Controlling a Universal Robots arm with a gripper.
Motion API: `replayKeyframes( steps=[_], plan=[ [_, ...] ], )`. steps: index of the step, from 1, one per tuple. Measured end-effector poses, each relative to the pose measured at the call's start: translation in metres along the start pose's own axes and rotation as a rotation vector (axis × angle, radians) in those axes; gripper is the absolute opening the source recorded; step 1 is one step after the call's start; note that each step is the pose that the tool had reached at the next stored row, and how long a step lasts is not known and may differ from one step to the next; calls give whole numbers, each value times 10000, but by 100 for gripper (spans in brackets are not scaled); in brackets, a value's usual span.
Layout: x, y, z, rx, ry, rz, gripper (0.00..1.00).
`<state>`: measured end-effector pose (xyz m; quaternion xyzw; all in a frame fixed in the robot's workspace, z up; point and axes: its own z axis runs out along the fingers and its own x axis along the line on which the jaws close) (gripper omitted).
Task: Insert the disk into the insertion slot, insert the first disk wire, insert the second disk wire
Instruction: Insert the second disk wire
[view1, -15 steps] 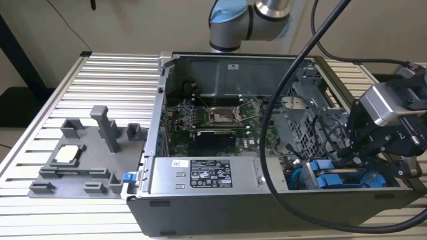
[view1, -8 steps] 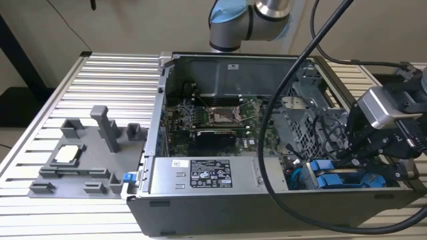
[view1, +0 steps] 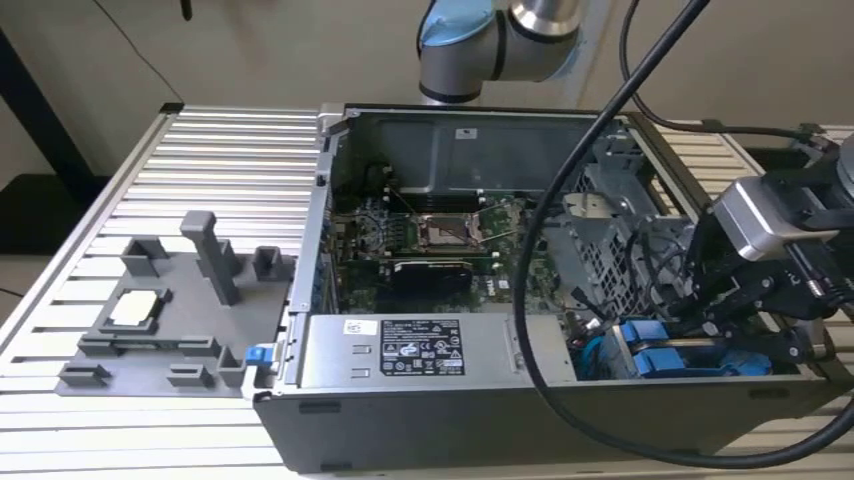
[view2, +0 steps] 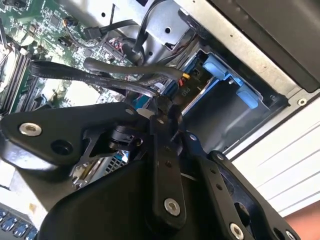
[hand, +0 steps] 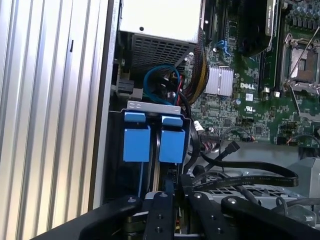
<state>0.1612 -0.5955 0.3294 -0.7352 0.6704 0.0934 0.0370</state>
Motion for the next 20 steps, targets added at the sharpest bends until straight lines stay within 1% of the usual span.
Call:
replayKeyframes(
  steps=[1,7,8,10,13,14,20],
  plan=[
    [-1,-3,-10,-19,0,3,24],
    [-25,-4,-142,-167,-5,33,24],
    [-31,-1,-173,-182,-7,36,24],
    [-47,3,-256,-206,-8,39,24],
    [-66,11,-360,-215,-10,43,24],
    [-69,12,-373,-216,-9,42,24],
    [-70,12,-379,-216,-10,41,24]
  ],
)
